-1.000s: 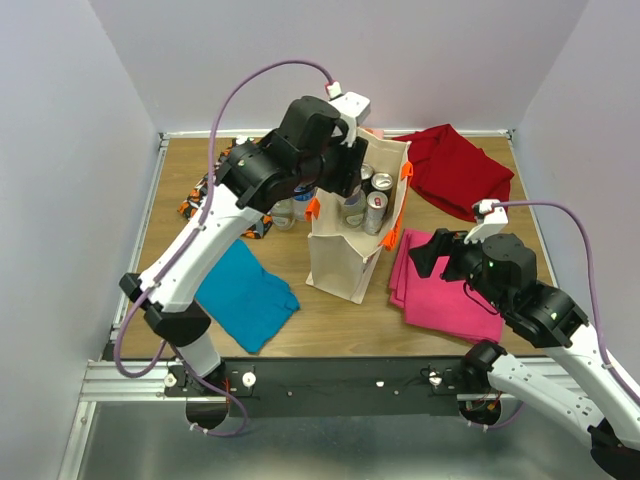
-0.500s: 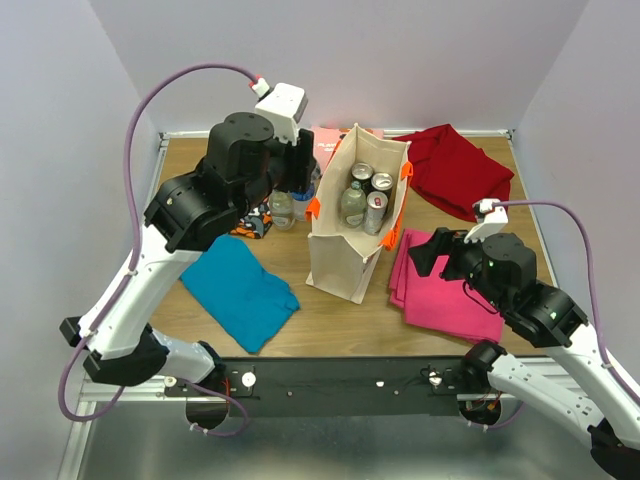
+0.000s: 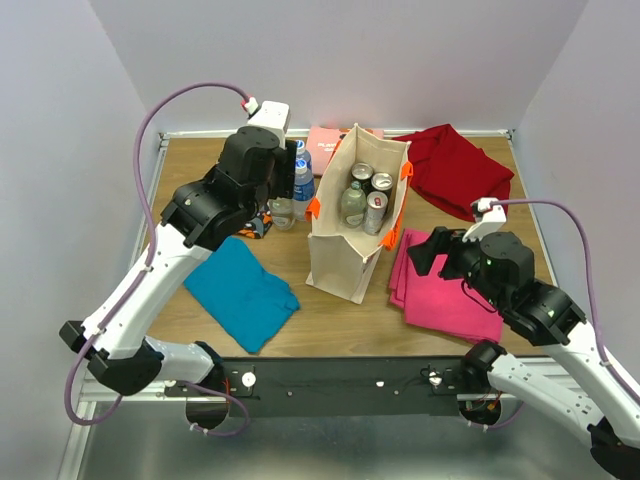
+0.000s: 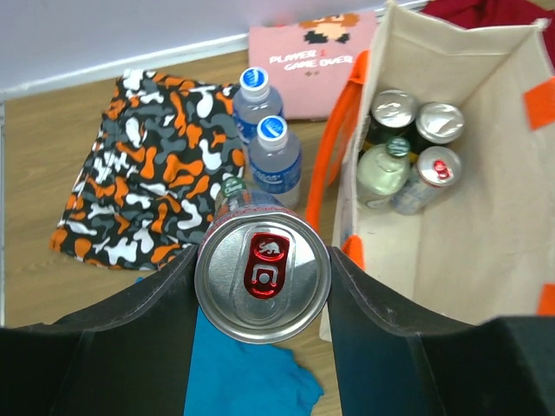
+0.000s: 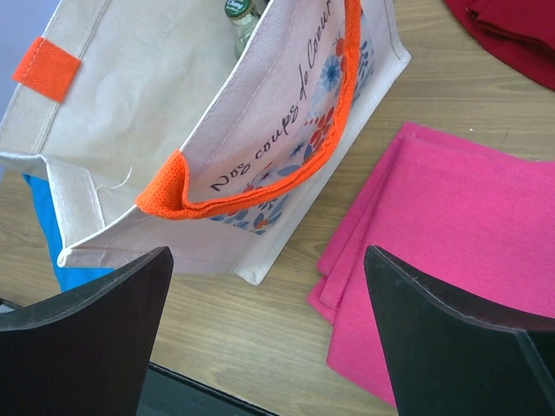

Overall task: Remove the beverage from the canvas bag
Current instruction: Place the drink at the center of the board.

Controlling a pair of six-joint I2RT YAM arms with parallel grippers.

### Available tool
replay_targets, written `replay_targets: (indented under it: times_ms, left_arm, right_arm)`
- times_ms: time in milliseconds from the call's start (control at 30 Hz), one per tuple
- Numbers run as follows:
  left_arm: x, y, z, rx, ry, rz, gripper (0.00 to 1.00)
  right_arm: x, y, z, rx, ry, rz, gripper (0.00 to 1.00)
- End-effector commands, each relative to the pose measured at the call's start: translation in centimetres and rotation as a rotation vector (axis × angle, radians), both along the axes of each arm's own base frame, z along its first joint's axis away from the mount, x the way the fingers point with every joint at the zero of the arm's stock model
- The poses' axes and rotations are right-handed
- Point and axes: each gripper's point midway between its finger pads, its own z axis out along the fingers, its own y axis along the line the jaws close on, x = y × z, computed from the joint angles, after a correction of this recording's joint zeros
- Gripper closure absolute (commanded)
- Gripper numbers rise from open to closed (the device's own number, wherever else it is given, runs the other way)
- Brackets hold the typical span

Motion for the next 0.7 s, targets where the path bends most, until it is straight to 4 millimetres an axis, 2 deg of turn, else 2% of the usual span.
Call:
replay_targets:
  times_ms: [0, 200, 400, 567, 667]
  left_arm:
    - [1.0, 1.1, 0.2, -0.122, -0.035, 0.051, 1.00]
    - [2.3, 1.3, -3.9, -0.117, 0.049, 0.058, 1.00]
    - [2.7, -0.1, -6.6, -0.142, 0.080, 0.011, 1.00]
    - [3.6, -1.1, -10.1, -0.128, 0.132, 0.009, 1.00]
    - [4.1, -1.5, -11.4, -0.122, 0.145, 0.008, 1.00]
  right_arm:
    - [0.4, 0.2, 0.8, 0.016, -0.017, -0.008, 0.00]
    - [0.6, 0.2, 0.7, 0.011, -0.016, -0.012, 0.00]
    - [0.8, 0.3, 0.5, 0.006, -0.010, -0.016, 0.00]
    - [0.8, 0.1, 0.7, 0.005, -0.013, -0.024, 0.00]
    - [0.8, -0.2, 0.9, 0.002, -0.017, -0.035, 0.00]
